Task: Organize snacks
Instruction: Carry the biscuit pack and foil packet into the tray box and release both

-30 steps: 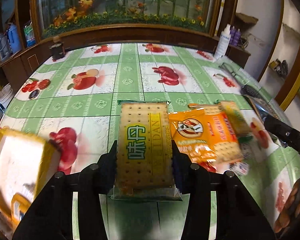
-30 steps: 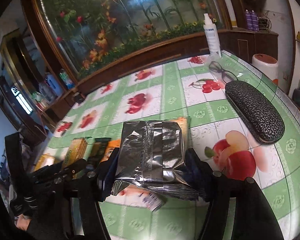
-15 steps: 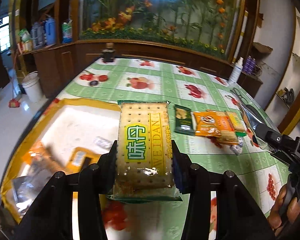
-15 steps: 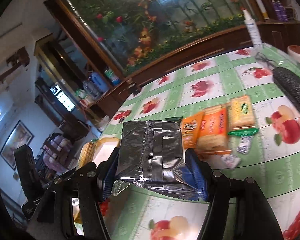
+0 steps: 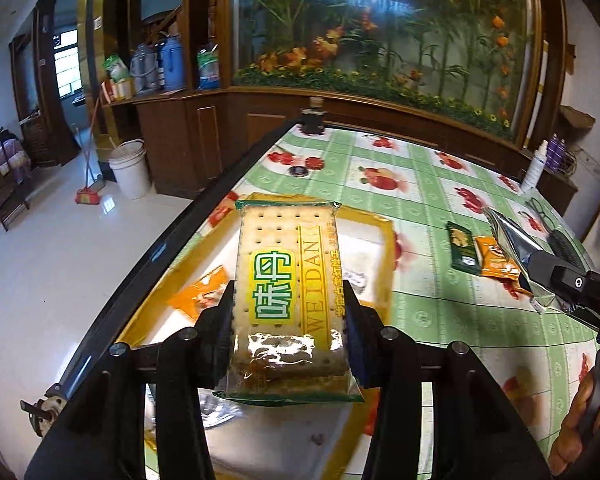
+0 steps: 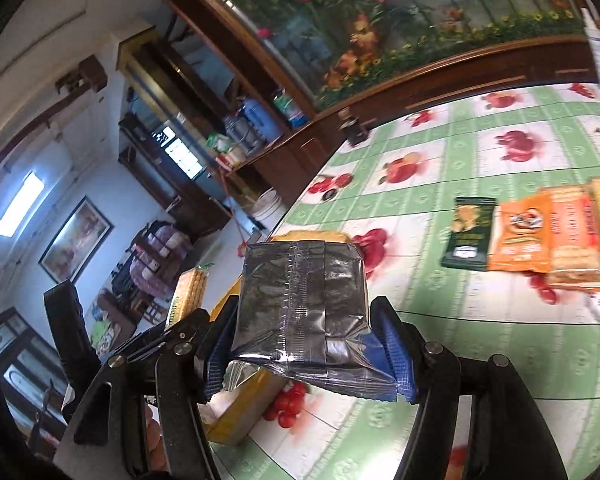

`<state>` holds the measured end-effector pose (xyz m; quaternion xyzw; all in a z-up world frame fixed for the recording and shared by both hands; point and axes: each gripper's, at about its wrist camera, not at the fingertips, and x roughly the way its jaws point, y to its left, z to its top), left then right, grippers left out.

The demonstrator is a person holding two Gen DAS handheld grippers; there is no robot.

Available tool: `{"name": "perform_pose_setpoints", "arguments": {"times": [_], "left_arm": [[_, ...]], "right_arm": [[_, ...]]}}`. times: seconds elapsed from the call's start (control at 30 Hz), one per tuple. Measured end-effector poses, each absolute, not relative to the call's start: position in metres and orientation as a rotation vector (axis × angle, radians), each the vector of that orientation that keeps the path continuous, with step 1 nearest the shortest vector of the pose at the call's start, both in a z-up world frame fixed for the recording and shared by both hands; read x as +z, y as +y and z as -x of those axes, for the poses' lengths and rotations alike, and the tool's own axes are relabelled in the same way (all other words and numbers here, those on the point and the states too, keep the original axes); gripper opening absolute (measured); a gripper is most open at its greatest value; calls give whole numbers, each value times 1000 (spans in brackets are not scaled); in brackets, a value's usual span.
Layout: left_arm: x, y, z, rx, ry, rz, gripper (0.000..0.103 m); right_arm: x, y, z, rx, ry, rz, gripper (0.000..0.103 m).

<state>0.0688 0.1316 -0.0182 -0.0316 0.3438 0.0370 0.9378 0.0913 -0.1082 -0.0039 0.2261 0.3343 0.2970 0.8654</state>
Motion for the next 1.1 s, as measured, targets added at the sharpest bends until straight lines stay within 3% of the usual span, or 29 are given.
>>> {"name": "perform_pose_setpoints", "arguments": {"times": [0.5,0.93,1.1], "left_arm": [[-55,182,-86,149,803,144,45],[-61,190,-98,177,824,146,46],[-64,201,-97,229,827,180,73]], "right_arm": [[-32,22,-144,707,820,-288,66],[-50,56,-161,663,832,-157,66],[-50,61,-160,640,818,-93,67]]}}
